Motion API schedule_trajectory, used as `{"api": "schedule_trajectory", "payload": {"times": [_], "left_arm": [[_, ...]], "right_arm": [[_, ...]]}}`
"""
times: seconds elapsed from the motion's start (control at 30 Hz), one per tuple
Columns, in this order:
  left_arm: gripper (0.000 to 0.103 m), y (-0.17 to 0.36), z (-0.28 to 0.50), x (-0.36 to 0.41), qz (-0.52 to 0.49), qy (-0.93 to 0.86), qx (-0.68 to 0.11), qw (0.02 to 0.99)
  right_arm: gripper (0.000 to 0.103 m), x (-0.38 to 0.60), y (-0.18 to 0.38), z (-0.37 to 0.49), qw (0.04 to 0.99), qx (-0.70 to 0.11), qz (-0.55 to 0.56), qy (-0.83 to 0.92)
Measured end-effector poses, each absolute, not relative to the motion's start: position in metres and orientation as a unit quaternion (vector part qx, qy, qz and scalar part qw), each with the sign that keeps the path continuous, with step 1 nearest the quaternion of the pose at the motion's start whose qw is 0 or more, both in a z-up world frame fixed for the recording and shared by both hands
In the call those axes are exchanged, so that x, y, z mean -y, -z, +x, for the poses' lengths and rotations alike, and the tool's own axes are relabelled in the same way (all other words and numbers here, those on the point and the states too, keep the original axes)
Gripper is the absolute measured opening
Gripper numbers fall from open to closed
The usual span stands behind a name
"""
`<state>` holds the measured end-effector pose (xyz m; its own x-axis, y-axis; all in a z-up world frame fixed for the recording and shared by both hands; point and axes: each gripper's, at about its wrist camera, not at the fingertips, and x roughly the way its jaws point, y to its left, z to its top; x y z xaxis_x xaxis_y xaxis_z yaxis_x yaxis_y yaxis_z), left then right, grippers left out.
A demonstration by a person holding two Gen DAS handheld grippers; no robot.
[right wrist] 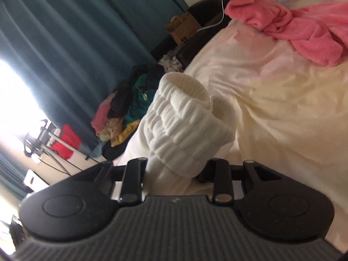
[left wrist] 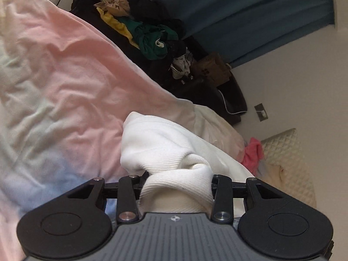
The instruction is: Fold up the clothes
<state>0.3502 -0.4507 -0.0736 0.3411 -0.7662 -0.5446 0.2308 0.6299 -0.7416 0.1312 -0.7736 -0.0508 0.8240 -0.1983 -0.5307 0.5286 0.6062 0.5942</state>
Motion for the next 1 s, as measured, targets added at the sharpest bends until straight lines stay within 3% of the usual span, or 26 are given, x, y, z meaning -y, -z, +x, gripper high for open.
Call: {"api": "schedule_trajectory", "payload": {"times": [0.23, 0.37, 0.47, 0.6, 0.73, 0.8, 0.87, 0.93, 1.0], "left_arm": [[0.044, 0.153, 0.329, 0.438, -0.161, 0.365, -0.46, 0.793], [0.052, 0.174, 0.322, 0.428, -0.151, 0.372, -0.458, 0.793], [0.057, 0.161, 0.31, 0.424, -0.114, 0.367, -0.441, 0.811], [0.066, 0.13, 0.292, 0.416, -0.073, 0.353, -0.434, 0.826], [0.071, 0.084, 0.263, 0.4, -0.052, 0.339, -0.409, 0.846], [0.09, 0.06, 0.247, 0.392, -0.042, 0.332, -0.394, 0.856], [0.091, 0.036, 0.232, 0.384, -0.032, 0.328, -0.38, 0.864], [0.093, 0.01, 0.21, 0.373, -0.026, 0.331, -0.367, 0.869], [0.099, -0.012, 0.188, 0.361, -0.024, 0.335, -0.351, 0.874]], "right_arm": [[0.035, 0.755, 0.129, 0.112, 0.862, -0.249, 0.39, 0.208], [0.04, 0.736, 0.174, 0.085, 0.85, -0.268, 0.401, 0.212], [0.044, 0.728, 0.184, 0.076, 0.842, -0.253, 0.419, 0.226], [0.051, 0.715, 0.161, 0.071, 0.837, -0.269, 0.403, 0.256], [0.051, 0.705, 0.129, 0.056, 0.823, -0.286, 0.402, 0.282], [0.051, 0.699, 0.107, 0.043, 0.833, -0.276, 0.388, 0.281], [0.056, 0.688, 0.082, 0.031, 0.852, -0.263, 0.355, 0.28], [0.084, 0.673, 0.055, 0.019, 0.872, -0.253, 0.322, 0.27], [0.09, 0.655, 0.032, 0.005, 0.887, -0.244, 0.291, 0.262]]}}
